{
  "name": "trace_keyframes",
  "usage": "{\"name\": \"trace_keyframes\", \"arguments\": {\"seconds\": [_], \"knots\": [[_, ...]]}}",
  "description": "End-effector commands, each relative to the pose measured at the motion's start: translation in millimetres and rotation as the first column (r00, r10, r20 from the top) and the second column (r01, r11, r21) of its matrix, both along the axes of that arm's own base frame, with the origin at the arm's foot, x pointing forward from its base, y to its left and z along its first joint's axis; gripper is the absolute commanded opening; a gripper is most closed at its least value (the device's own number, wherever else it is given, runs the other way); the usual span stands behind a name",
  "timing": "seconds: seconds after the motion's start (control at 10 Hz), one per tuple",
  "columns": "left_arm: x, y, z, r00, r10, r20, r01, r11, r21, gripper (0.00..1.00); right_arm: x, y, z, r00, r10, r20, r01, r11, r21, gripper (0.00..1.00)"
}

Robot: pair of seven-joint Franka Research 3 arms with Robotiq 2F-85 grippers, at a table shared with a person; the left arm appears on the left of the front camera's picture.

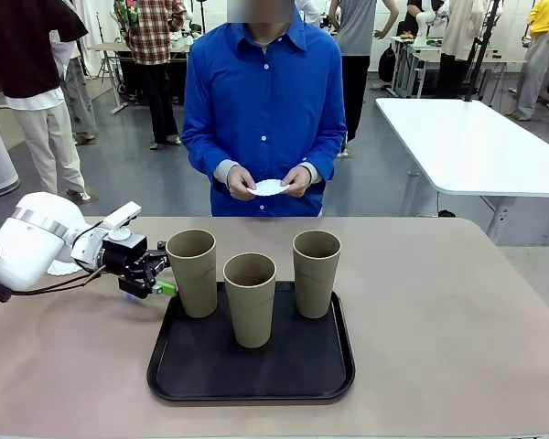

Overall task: Place coasters on the table and set cups on them.
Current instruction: Pick up one Reusable plastic cup and place it on a coaster set by the human.

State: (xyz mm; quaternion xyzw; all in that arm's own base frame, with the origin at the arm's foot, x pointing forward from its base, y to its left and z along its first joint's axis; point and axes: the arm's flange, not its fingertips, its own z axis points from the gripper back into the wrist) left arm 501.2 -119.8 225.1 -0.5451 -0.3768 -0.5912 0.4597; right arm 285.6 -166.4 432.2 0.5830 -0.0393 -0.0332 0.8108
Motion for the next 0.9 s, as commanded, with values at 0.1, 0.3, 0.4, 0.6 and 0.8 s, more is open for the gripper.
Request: {"name": "trace_keyframes", "arguments": {"seconds": [0.1, 0.3, 0.4, 0.6, 0.8], "knots": [[6.4, -16.0, -2.6, 1.000, -0.017, -0.022, 0.017, 1.000, 0.025, 1.00, -1.4, 0.5, 0.2, 1.000, 0.002, 0.003, -0.002, 1.000, 0.009, 1.00], [6.8, -25.7, -3.1, 1.000, -0.027, -0.016, 0.028, 0.999, 0.032, 1.00, -1.4, 0.5, 0.2, 1.000, 0.002, 0.003, -0.002, 1.000, 0.009, 1.00], [7.5, -30.4, -4.3, 0.999, -0.031, -0.013, 0.032, 0.999, 0.035, 1.00, -1.4, 0.5, 0.2, 1.000, 0.002, 0.003, -0.002, 1.000, 0.009, 1.00], [7.9, -38.3, -8.7, 0.999, -0.050, 0.016, 0.049, 0.997, 0.059, 1.00, -1.4, 0.5, 0.2, 1.000, 0.002, 0.003, -0.002, 1.000, 0.009, 1.00], [7.6, -40.7, -8.6, 0.998, -0.060, 0.002, 0.060, 0.997, 0.040, 1.00, -1.4, 0.5, 0.2, 1.000, 0.002, 0.003, -0.002, 1.000, 0.009, 1.00]]}}
